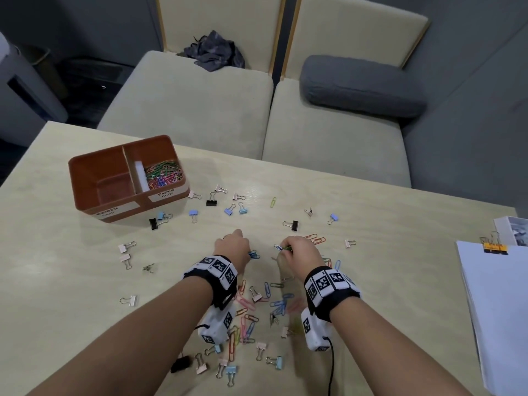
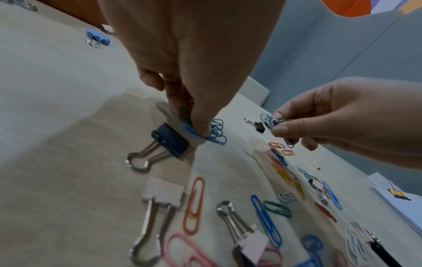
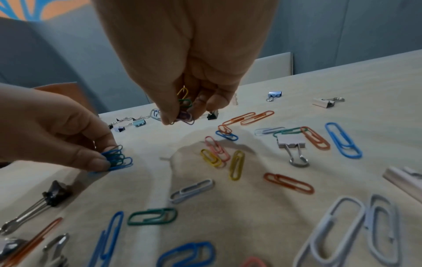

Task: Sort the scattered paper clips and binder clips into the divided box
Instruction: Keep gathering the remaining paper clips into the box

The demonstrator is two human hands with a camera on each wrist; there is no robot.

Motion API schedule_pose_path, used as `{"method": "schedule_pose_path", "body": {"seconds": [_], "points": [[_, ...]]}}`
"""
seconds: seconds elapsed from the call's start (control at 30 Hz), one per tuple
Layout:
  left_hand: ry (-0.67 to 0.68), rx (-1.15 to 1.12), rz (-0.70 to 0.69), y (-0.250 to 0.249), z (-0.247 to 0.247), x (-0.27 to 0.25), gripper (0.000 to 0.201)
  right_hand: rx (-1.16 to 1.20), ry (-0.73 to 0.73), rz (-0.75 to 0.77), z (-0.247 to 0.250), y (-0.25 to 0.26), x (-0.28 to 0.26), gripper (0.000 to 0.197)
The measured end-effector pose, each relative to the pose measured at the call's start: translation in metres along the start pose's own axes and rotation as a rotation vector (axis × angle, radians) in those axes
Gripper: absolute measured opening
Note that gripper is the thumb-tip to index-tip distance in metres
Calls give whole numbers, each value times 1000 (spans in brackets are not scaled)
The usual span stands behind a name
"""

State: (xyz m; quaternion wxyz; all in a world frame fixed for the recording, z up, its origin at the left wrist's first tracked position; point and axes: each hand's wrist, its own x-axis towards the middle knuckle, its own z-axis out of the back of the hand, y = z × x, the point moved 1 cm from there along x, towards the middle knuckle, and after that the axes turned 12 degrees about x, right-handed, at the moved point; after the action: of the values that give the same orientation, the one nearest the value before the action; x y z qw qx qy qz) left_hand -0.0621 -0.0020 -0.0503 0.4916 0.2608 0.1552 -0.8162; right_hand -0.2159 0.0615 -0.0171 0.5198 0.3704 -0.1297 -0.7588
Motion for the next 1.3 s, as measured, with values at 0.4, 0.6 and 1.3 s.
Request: {"method": "schedule_pose_path", "body": {"seconds": [0.4,0.6,1.3], "points": [[-208,-404,29,87,50,-31,14,2,43,189,0,65,17,15],[-529,-471,135,180,105,-45,13,-5,36,278,-8,128,41,18],[-573,-454,22,254,112,-40,18,38,-74,378,-57,268,119,33]]}}
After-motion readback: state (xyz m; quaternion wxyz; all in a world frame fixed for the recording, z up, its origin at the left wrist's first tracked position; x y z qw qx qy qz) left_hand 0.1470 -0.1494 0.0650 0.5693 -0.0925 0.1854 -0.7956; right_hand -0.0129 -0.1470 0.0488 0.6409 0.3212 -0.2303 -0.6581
